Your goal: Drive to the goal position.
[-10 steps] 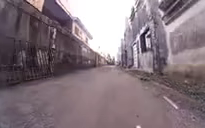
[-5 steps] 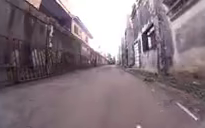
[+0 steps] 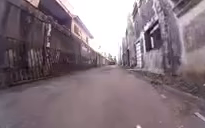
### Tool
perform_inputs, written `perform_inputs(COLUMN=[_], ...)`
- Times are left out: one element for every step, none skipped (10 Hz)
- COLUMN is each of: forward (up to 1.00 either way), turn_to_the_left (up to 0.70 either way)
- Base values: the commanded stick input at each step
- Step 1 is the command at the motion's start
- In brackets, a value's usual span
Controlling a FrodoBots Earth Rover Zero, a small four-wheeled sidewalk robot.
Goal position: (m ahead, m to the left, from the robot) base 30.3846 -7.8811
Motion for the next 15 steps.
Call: perform_inputs(forward=[0.52, 0.54, 0.57, 0.64, 0.64, 0.64, 0.64, 0.64, 0.64, 0.63, 0.46, 0.41, 0.38, 0.39, 0.4], turn_to_the_left=[0.0, 0.0, 0.0, 0.0, 0.0, 0.0, 0.0, 0.0, 0.0, 0.0, 0.0, 0.0, 0.0, 0.0, 0.0])
